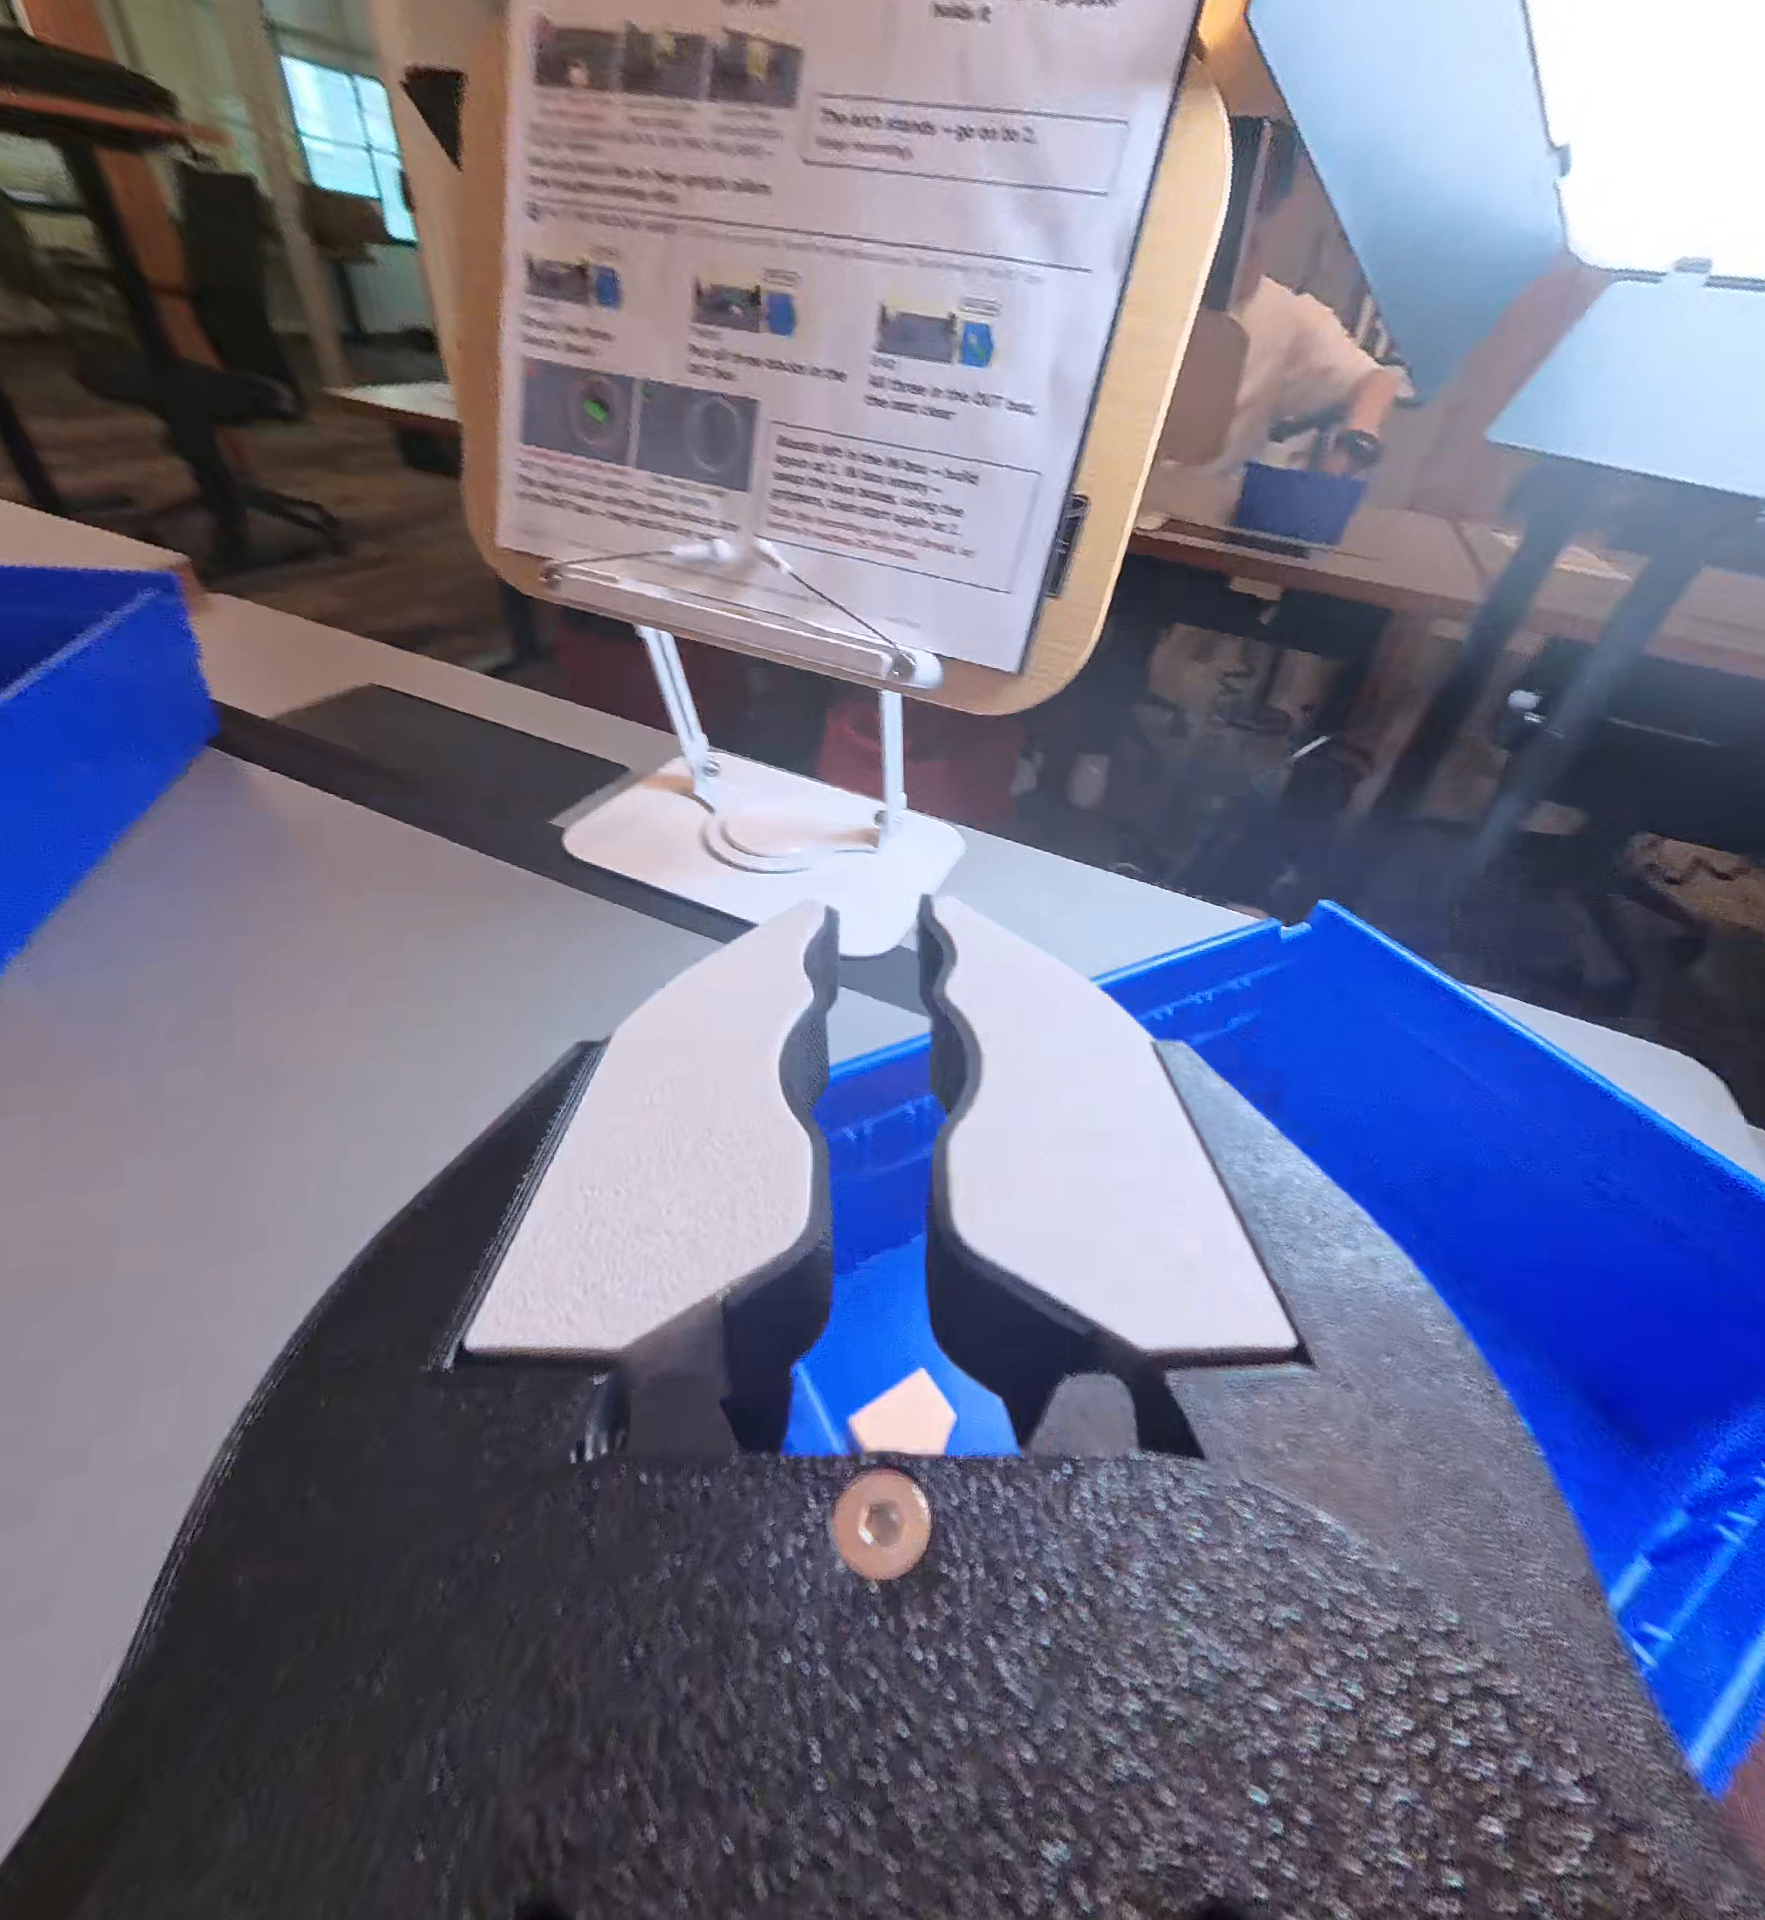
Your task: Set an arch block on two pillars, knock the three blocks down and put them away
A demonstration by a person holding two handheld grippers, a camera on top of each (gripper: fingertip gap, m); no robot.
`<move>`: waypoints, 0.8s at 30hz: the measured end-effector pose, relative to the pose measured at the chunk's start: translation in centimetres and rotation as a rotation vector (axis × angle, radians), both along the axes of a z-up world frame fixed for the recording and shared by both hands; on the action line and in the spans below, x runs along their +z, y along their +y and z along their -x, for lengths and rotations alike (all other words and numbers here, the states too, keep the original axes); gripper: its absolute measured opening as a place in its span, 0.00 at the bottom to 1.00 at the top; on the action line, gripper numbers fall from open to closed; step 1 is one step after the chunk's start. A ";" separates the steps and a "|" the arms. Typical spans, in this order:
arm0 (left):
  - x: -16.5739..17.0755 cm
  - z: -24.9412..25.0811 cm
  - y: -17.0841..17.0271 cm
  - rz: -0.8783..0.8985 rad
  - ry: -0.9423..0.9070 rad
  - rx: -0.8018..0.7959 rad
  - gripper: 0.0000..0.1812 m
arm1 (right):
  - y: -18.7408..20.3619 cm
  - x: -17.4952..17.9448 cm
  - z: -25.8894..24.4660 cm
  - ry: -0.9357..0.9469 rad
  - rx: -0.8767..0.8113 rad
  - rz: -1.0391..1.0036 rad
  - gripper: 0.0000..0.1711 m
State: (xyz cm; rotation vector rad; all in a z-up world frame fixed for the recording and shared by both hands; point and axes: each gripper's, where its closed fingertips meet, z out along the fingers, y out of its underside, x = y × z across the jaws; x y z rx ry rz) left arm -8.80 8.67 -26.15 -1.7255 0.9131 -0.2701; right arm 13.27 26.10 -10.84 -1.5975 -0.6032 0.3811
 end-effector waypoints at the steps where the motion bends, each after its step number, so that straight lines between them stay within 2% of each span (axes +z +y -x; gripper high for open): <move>1: 0.4 0.2 0.0 -0.023 0.001 0.006 0.28 | -0.5 0.0 0.4 0.015 0.029 -0.011 0.03; 4: 2.7 1.4 0.0 -0.131 -0.013 0.028 0.11 | -2.3 -0.4 1.4 0.026 0.098 -0.065 0.00; 7: 5.7 3.8 0.2 -0.223 -0.073 0.077 0.01 | -4.0 -0.9 2.1 0.027 0.130 -0.106 0.00; 11: 8.7 9.4 1.3 -0.289 -0.105 0.229 0.00 | -5.7 -1.4 2.4 -0.015 0.167 -0.165 0.00; 13: 9.2 12.5 1.9 -0.268 -0.088 0.294 0.00 | -6.2 -1.8 2.2 -0.048 0.174 -0.178 0.00; 16: 9.3 16.6 2.3 -0.248 -0.043 0.379 0.05 | -6.2 -2.9 1.7 -0.121 0.163 -0.170 0.07; 18: 8.6 18.7 2.6 -0.192 -0.006 0.437 0.19 | -6.1 -3.7 1.5 -0.162 0.161 -0.156 0.11; 21: 5.9 20.1 2.8 -0.014 0.068 0.461 0.38 | -5.9 -4.9 1.4 -0.213 0.160 -0.127 0.15; 24: 2.0 20.9 2.1 0.171 0.233 0.463 0.43 | -5.9 -5.6 1.4 -0.241 0.164 -0.103 0.16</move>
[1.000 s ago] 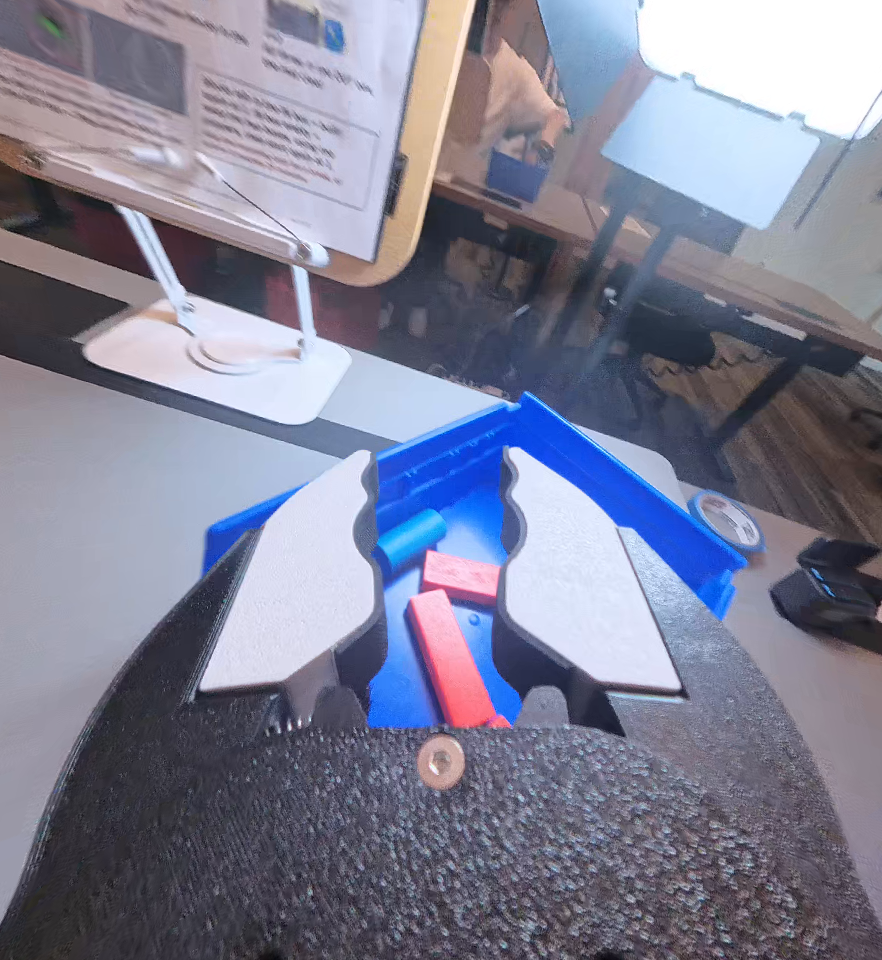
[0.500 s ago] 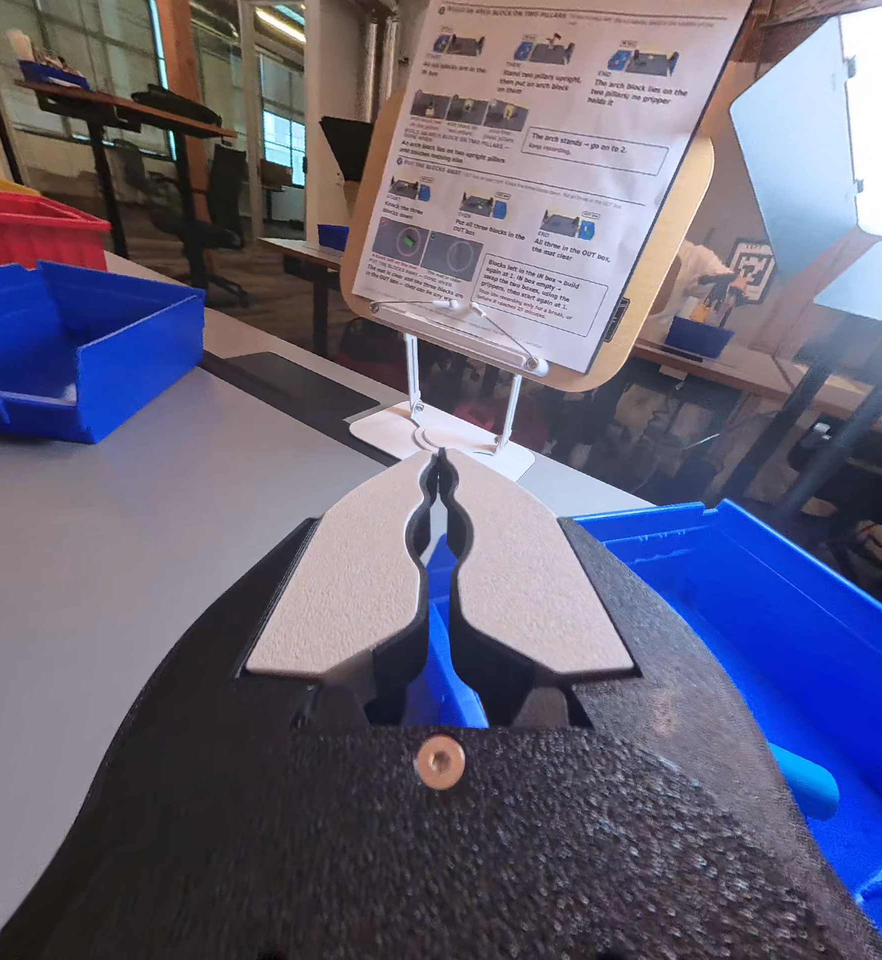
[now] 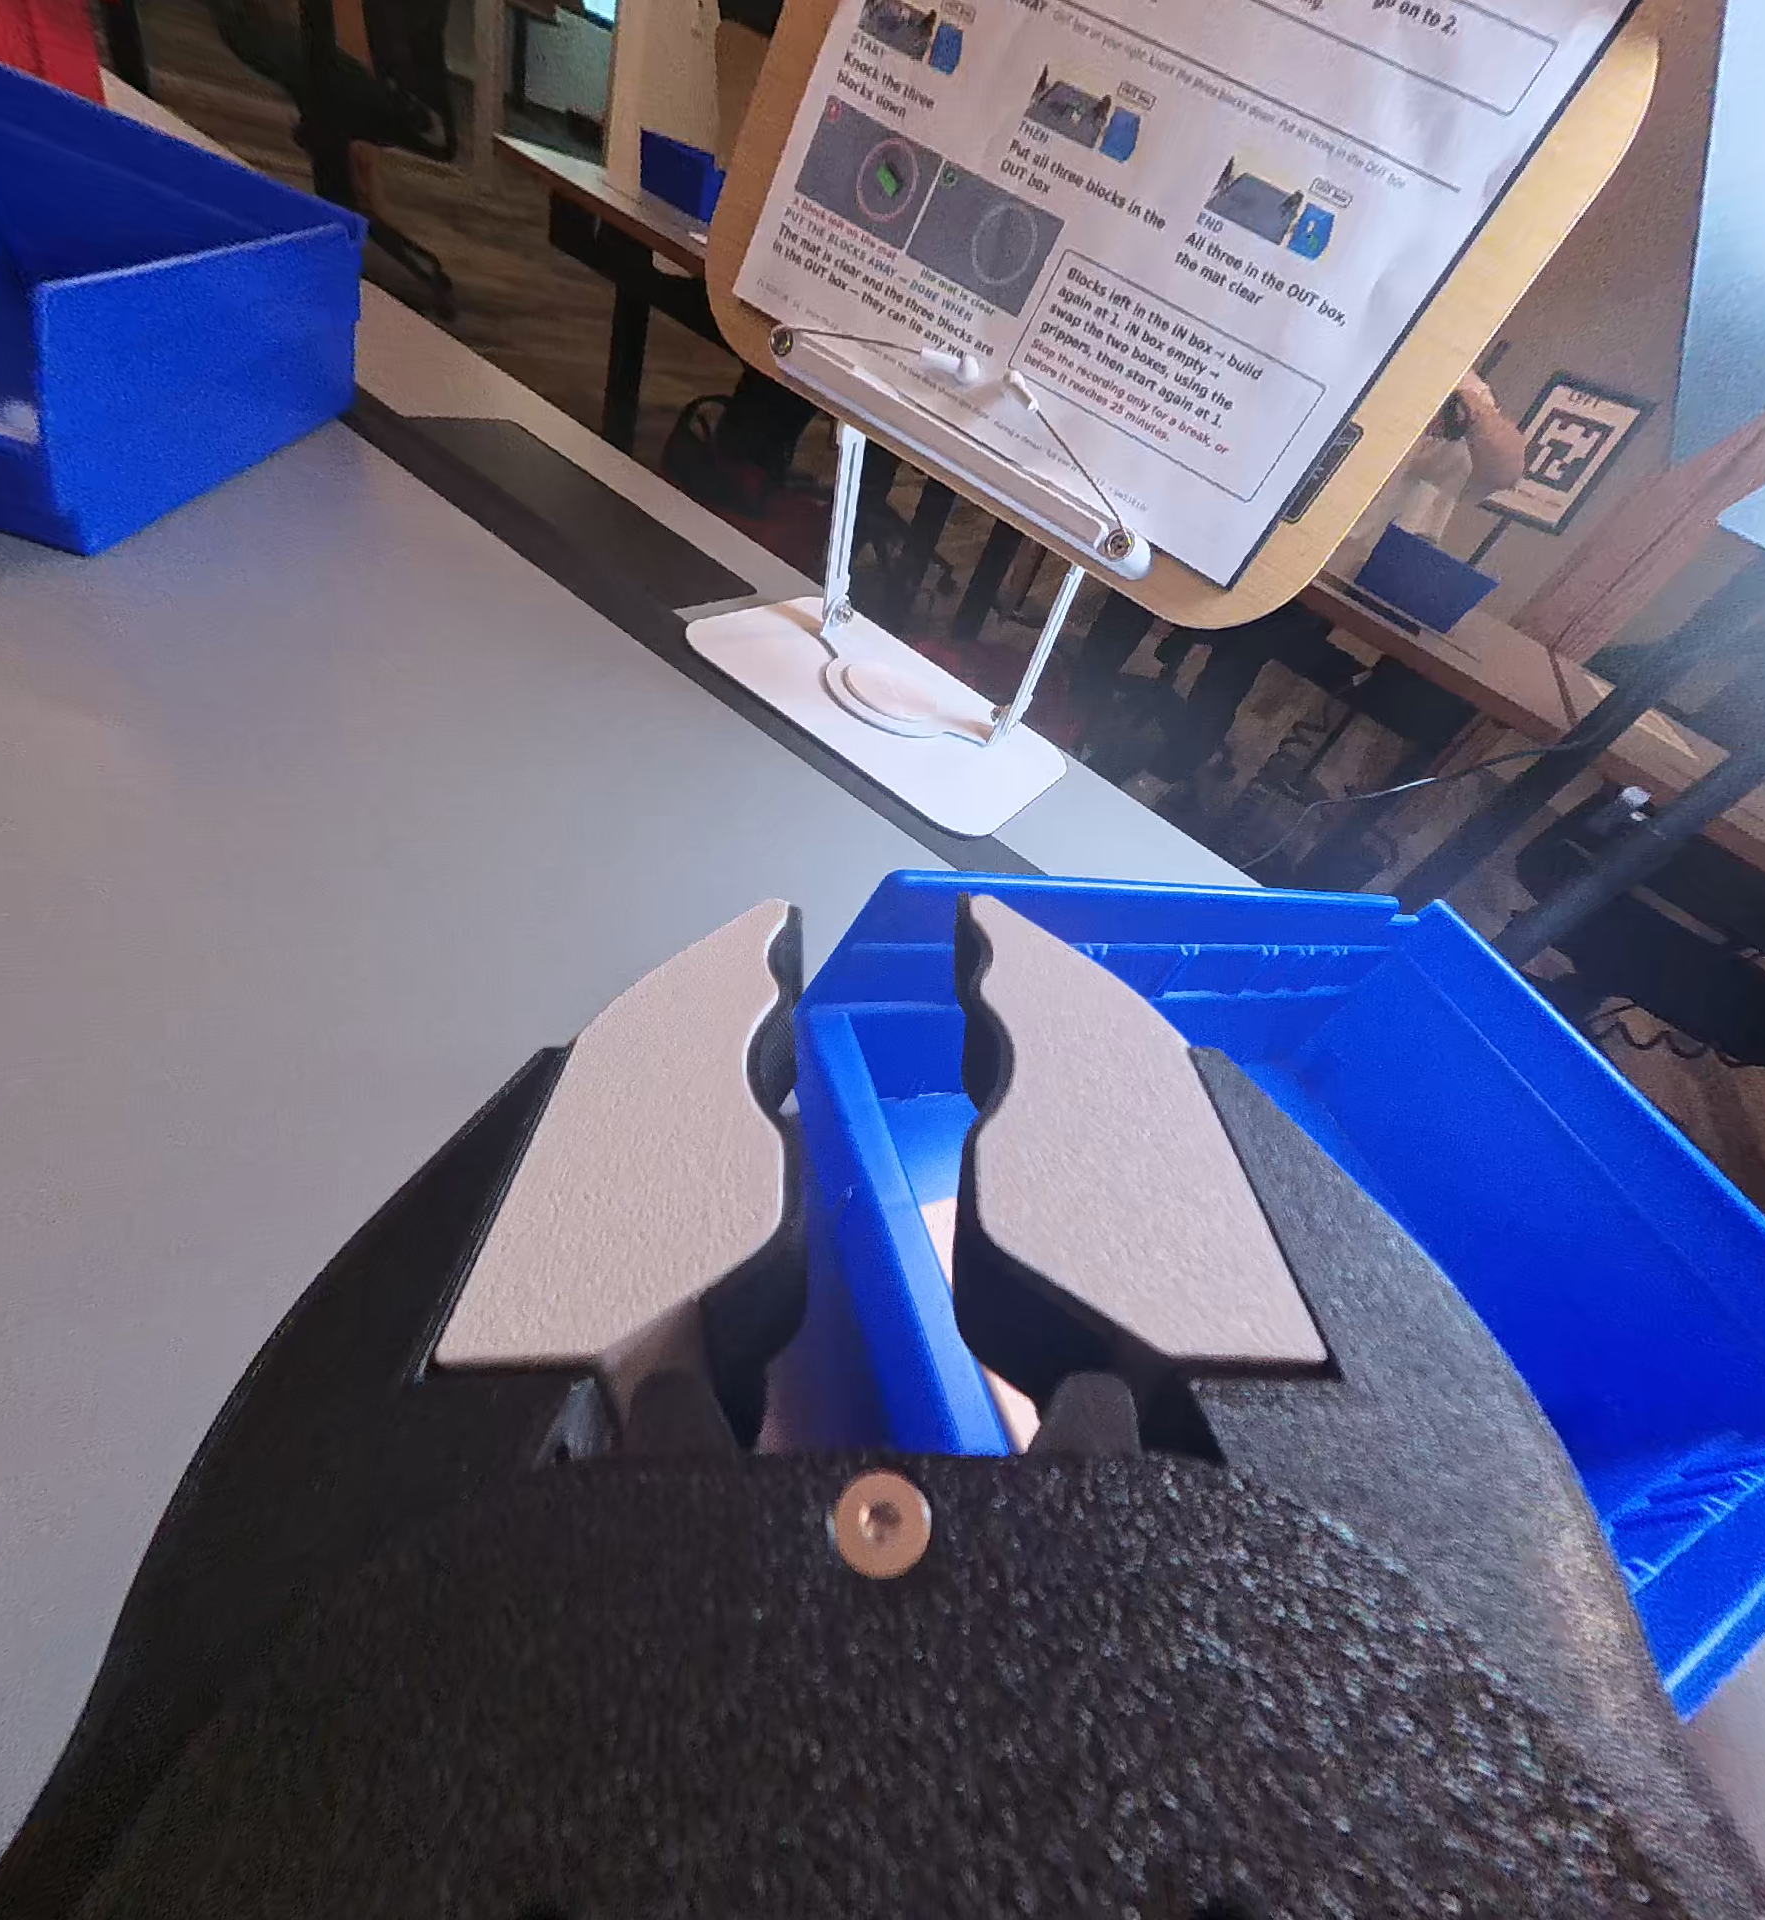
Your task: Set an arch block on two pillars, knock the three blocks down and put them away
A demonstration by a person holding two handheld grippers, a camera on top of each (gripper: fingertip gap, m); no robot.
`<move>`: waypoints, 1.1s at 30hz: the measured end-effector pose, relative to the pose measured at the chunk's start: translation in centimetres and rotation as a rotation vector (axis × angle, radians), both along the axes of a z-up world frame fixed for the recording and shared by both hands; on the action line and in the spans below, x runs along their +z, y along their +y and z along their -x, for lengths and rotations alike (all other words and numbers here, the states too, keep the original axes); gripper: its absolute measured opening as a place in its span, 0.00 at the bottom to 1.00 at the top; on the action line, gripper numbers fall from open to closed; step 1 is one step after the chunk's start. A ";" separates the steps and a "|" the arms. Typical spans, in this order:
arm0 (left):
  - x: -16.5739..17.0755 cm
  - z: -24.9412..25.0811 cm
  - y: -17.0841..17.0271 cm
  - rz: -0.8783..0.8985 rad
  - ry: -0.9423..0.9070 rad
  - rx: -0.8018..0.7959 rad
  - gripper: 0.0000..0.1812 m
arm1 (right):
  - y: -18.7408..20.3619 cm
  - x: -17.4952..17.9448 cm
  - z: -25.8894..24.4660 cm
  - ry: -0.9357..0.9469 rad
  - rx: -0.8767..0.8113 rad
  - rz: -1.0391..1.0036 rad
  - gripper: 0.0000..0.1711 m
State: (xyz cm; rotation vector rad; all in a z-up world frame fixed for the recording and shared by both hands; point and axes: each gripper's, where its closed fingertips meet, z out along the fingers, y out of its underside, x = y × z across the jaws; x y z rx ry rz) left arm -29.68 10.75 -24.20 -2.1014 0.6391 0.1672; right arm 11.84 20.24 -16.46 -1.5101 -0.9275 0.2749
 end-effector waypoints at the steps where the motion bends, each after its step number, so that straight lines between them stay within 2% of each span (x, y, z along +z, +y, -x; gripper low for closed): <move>1: -1.4 0.8 -0.3 0.064 0.072 0.024 0.43 | 0.0 0.0 0.0 -0.002 0.000 0.001 0.16; 3: -3.7 2.8 -0.7 0.166 0.240 0.086 0.37 | -0.1 0.1 0.0 -0.002 -0.001 0.000 0.16; 5: -5.4 3.9 -0.9 0.223 0.367 0.091 0.21 | 0.0 0.3 -0.2 0.003 -0.007 -0.003 0.16; 6: -5.6 3.8 -0.9 0.224 0.413 0.065 0.19 | 0.0 0.4 -0.4 0.006 -0.014 -0.007 0.16; 9: -5.5 1.3 -0.9 0.214 0.389 -0.004 0.17 | 0.5 1.0 -1.8 0.003 -0.073 -0.031 0.16; 14: -5.5 -5.2 -1.6 0.169 0.431 -0.170 0.17 | 1.6 3.0 -7.0 0.033 -0.271 -0.073 0.21; 18: -5.4 -11.6 -2.0 0.102 0.447 -0.325 0.17 | 2.4 2.9 -12.7 -0.004 -0.503 -0.099 0.28; 20: -5.3 -14.2 -1.5 0.051 0.481 -0.388 0.17 | 2.4 1.9 -14.4 -0.003 -0.569 -0.057 0.33; 24: -5.2 -17.7 0.2 -0.052 0.543 -0.505 0.18 | 2.4 -1.2 -15.3 0.033 -0.591 0.106 0.41; 29: -4.8 -19.4 2.9 -0.170 0.552 -0.562 0.19 | 2.1 -4.6 -15.4 0.070 -0.625 0.256 0.42; 33: -3.3 -18.9 3.8 -0.256 0.459 -0.490 0.34 | 2.8 -6.8 -15.3 0.046 -0.645 0.315 0.36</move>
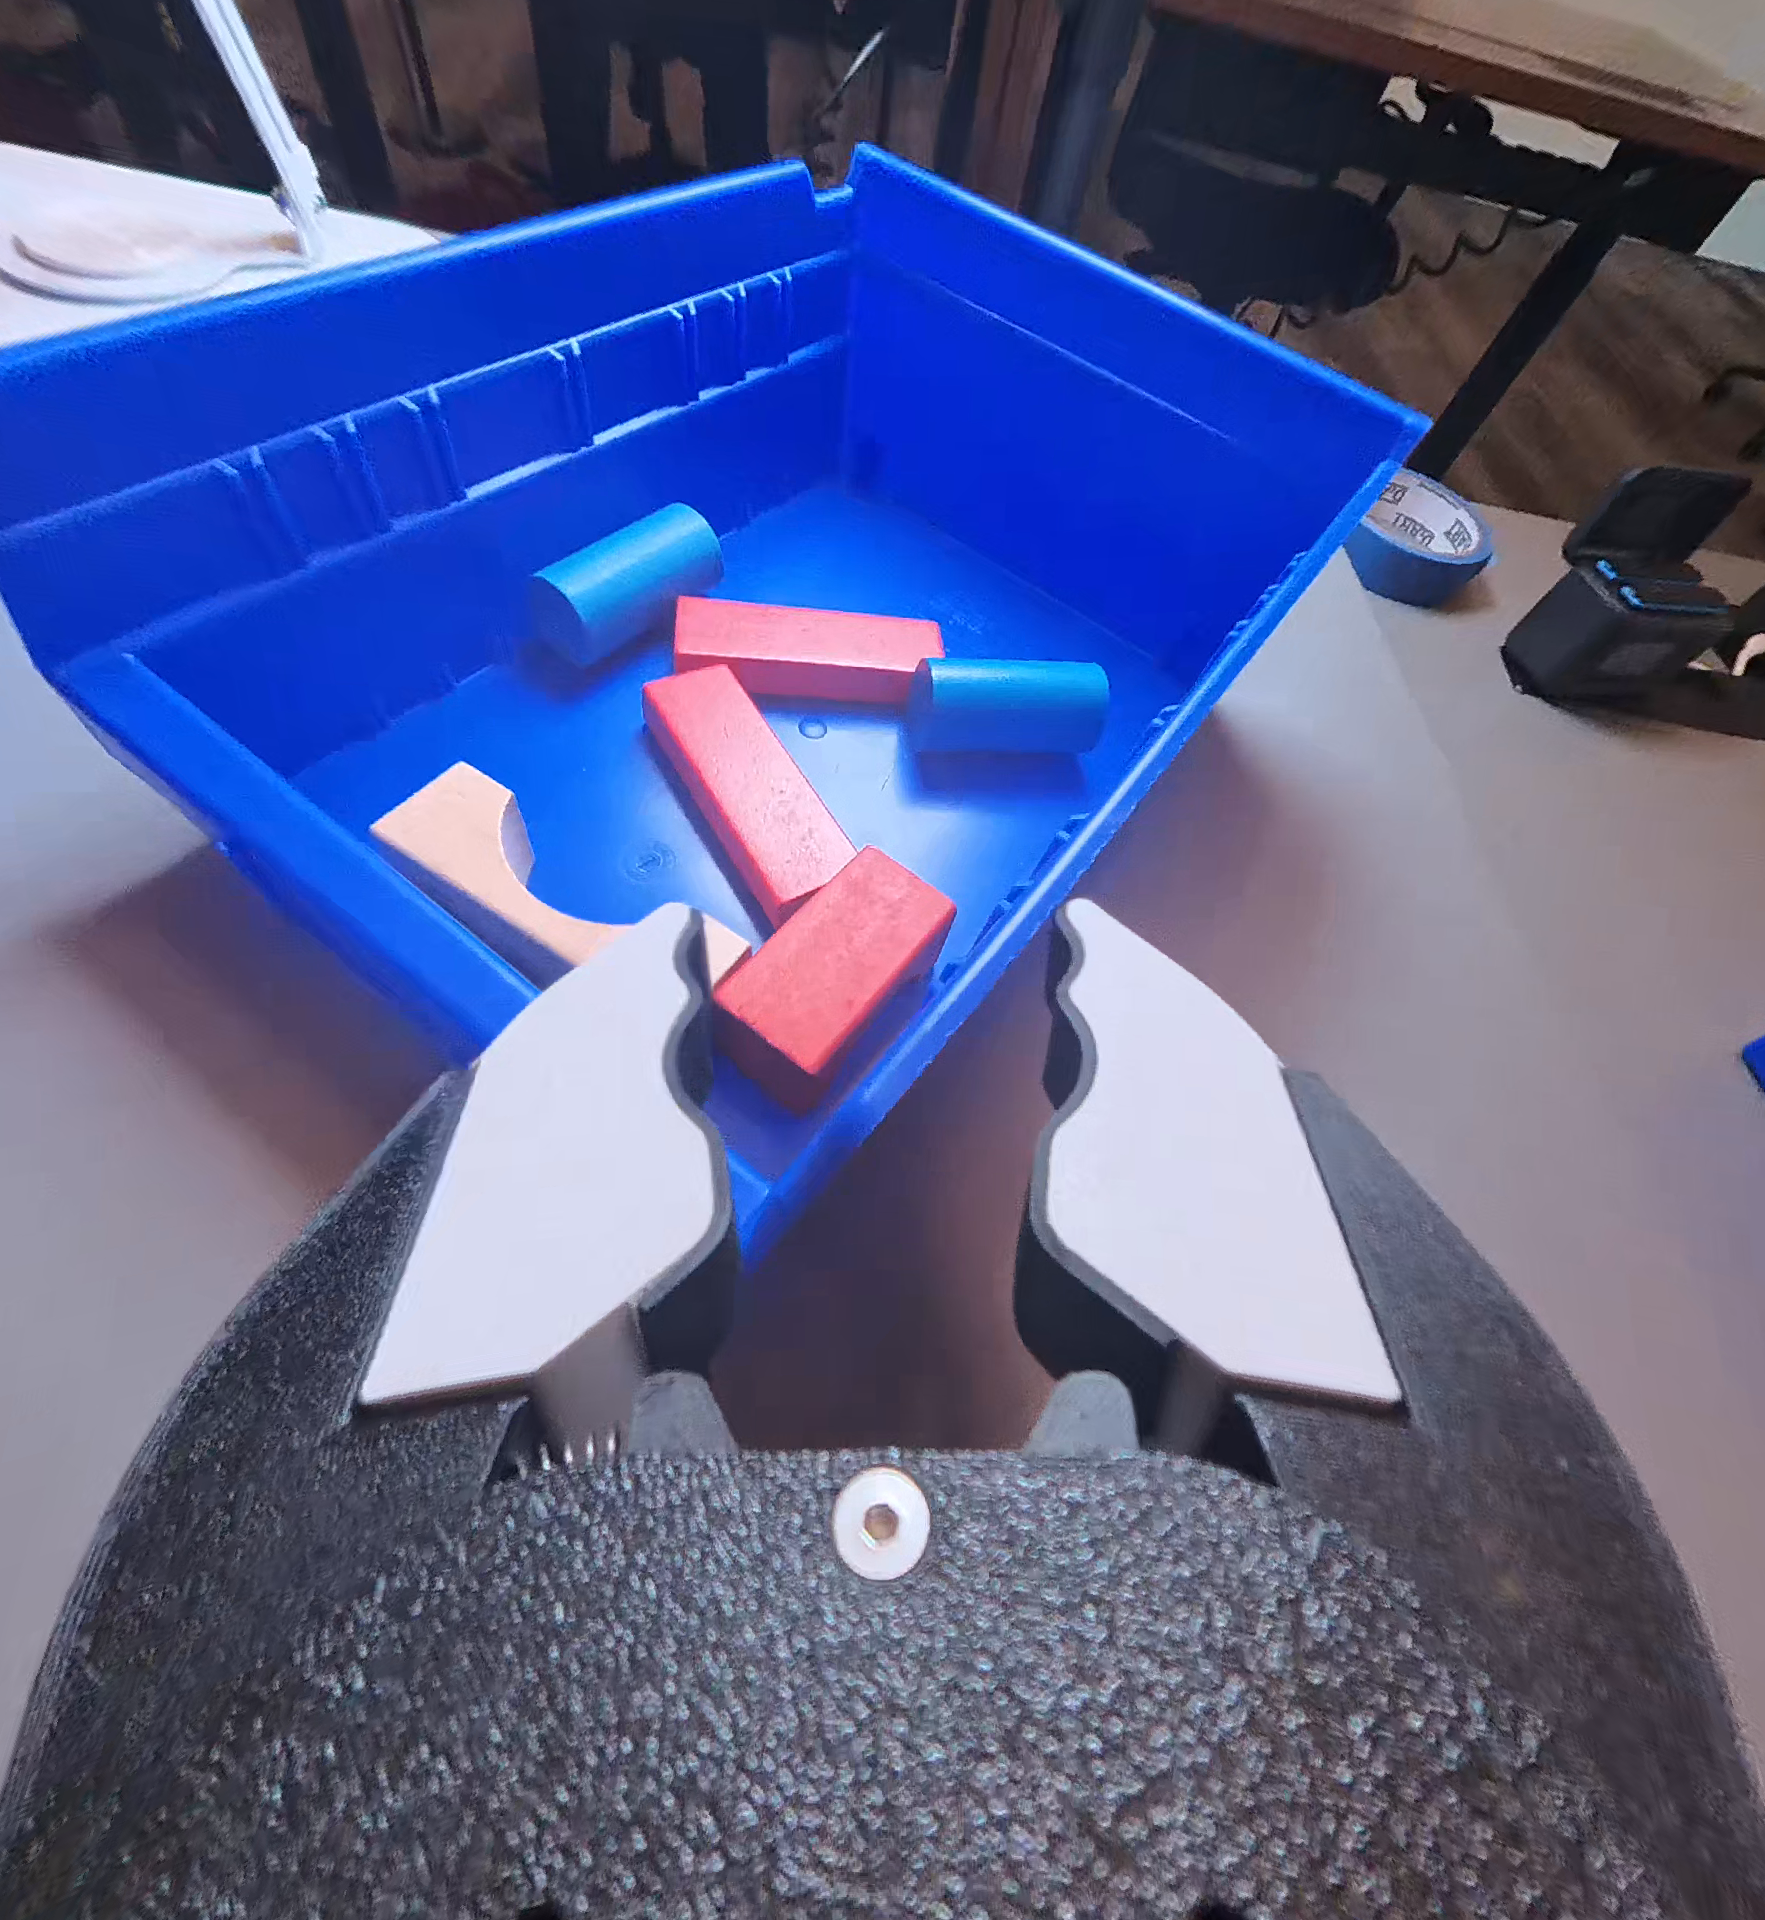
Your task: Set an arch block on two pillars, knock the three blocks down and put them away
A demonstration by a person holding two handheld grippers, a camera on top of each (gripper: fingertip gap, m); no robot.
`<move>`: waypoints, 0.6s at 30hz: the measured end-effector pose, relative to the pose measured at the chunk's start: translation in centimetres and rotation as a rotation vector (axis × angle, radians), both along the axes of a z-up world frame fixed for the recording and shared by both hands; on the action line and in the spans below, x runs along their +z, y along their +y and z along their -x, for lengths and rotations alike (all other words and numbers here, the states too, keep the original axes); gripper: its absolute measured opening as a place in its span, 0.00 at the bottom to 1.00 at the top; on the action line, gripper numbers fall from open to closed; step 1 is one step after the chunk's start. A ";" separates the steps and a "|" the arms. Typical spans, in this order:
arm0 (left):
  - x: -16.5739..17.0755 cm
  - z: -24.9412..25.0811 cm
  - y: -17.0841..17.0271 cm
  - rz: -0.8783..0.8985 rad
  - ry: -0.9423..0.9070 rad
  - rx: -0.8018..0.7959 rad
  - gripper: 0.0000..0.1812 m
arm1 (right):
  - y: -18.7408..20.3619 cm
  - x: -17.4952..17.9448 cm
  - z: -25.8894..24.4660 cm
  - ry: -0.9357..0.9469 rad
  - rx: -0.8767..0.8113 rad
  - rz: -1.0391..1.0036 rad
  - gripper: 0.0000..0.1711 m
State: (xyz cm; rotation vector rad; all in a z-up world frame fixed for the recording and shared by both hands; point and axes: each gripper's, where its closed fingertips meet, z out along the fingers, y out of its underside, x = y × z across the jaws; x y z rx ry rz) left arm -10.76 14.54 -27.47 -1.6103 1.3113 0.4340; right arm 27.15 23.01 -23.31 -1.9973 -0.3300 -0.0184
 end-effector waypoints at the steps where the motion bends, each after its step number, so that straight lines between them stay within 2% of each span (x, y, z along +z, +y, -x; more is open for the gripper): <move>1: 0.3 0.1 -0.2 0.009 -0.038 0.009 0.37 | 0.2 -0.3 -0.2 -0.008 -0.007 0.002 0.30; 5: 3.1 -1.7 -2.5 0.024 -0.252 -0.059 0.28 | 0.5 -0.8 -1.2 0.046 -0.037 0.035 0.22; 8: 4.3 -4.0 -4.6 0.142 -0.425 -0.108 0.30 | -0.1 -0.8 -1.9 0.058 -0.058 0.059 0.17; 11: 4.4 -6.5 -6.4 0.285 -0.561 -0.146 0.32 | -1.7 -0.8 -0.9 0.067 -0.031 0.068 0.17; 15: 3.8 -10.3 -7.0 0.429 -0.628 -0.165 0.31 | -5.4 -0.7 2.4 0.050 0.048 0.064 0.16; 18: 3.1 -12.9 -6.0 0.505 -0.649 -0.140 0.31 | -8.2 -0.7 4.0 0.026 0.083 0.043 0.11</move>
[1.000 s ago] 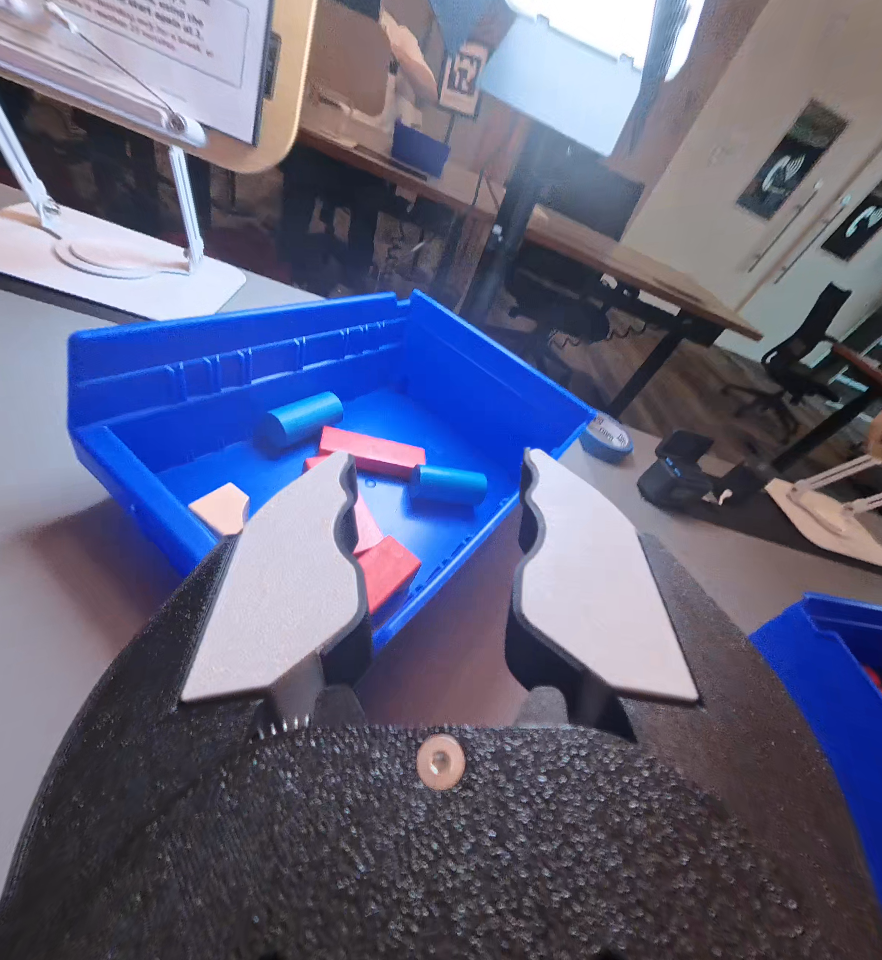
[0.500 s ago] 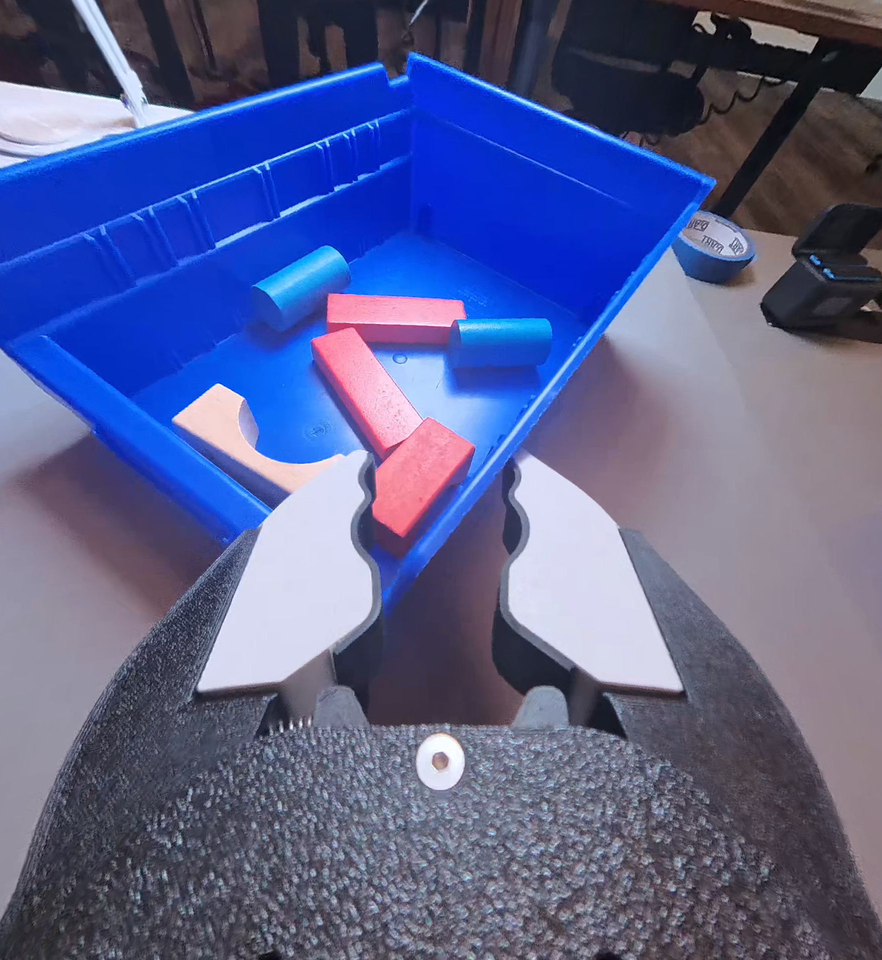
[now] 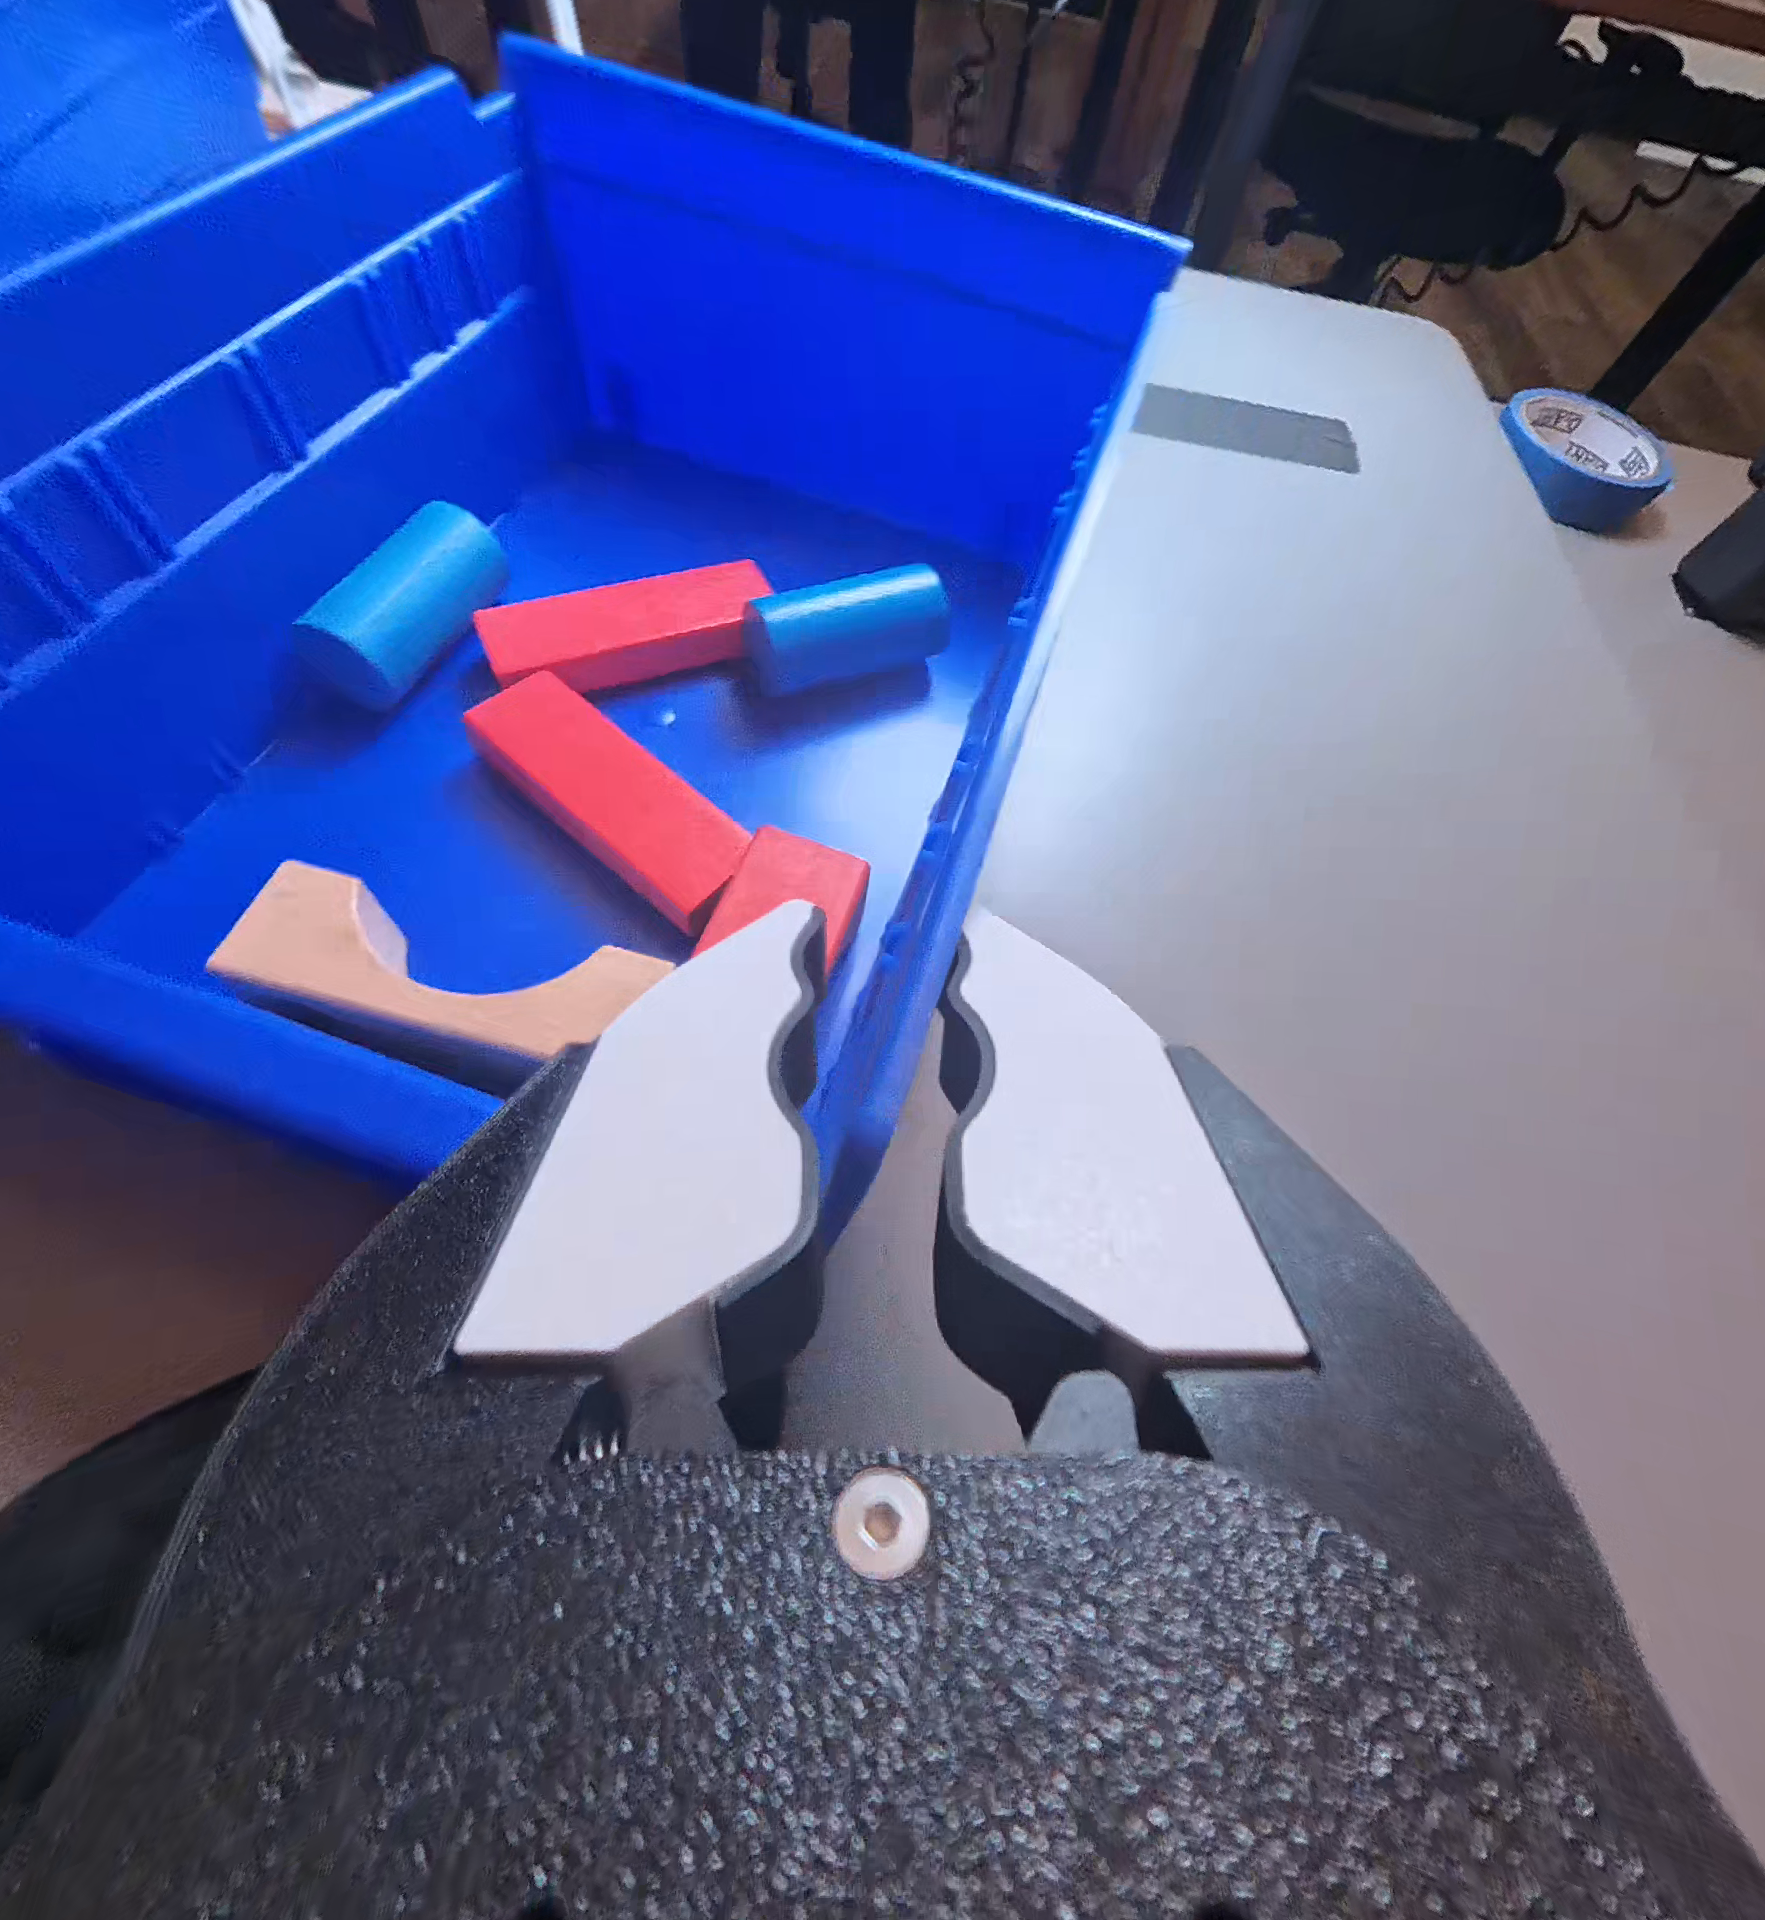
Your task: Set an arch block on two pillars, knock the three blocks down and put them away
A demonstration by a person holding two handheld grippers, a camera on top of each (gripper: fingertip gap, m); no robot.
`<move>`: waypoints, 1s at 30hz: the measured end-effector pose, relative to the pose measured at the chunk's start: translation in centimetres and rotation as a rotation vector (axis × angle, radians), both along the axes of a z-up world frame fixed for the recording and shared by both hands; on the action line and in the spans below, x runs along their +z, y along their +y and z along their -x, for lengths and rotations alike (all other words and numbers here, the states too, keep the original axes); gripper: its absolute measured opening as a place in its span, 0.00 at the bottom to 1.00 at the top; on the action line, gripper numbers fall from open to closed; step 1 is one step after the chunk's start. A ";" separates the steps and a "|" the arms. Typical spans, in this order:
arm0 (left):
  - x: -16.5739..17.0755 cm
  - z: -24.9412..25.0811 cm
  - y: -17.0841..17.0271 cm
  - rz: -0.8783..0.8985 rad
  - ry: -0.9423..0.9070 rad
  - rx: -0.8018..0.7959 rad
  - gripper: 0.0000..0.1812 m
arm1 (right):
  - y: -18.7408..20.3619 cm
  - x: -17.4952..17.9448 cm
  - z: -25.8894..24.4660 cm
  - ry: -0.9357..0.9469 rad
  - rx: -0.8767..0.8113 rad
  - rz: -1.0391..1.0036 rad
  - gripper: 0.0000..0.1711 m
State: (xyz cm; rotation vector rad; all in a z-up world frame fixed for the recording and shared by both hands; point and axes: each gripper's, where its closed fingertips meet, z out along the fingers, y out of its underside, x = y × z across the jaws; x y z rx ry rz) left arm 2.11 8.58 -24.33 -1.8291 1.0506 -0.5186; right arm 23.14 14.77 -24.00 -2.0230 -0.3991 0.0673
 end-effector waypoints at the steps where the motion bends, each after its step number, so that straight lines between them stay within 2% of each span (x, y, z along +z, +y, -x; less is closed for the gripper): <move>1: -0.3 -0.8 0.4 0.018 -0.002 0.003 0.32 | -0.9 0.1 0.5 0.000 0.014 -0.010 0.09; 4: -1.3 -3.0 -0.6 0.132 -0.012 -0.048 0.38 | -2.9 0.4 1.3 -0.013 0.018 -0.062 0.08; 6: -0.7 -2.3 -0.2 -0.016 0.056 -0.019 0.24 | -3.8 1.6 1.8 0.068 0.037 -0.105 0.08; 10: -0.6 -1.7 -0.6 -0.049 0.067 0.000 0.20 | -4.7 3.6 2.4 0.058 0.036 -0.189 0.07; 12: 0.4 -1.4 -0.9 -0.113 0.071 0.011 0.19 | -5.0 4.5 2.7 0.073 0.038 -0.220 0.07; 16: 4.8 0.4 -2.3 -0.272 0.103 0.051 0.18 | -5.8 8.1 4.8 0.129 0.096 -0.286 0.07; 23: 12.4 8.2 -8.0 -0.478 0.177 0.249 0.19 | -7.5 13.9 13.9 0.271 0.331 -0.366 0.07; 26: 13.5 12.4 -10.6 -0.497 0.221 0.347 0.19 | -8.3 14.6 19.0 0.304 0.435 -0.351 0.07; 30: 13.4 18.2 -13.6 -0.461 0.238 0.462 0.20 | -10.1 14.6 25.5 0.310 0.541 -0.325 0.07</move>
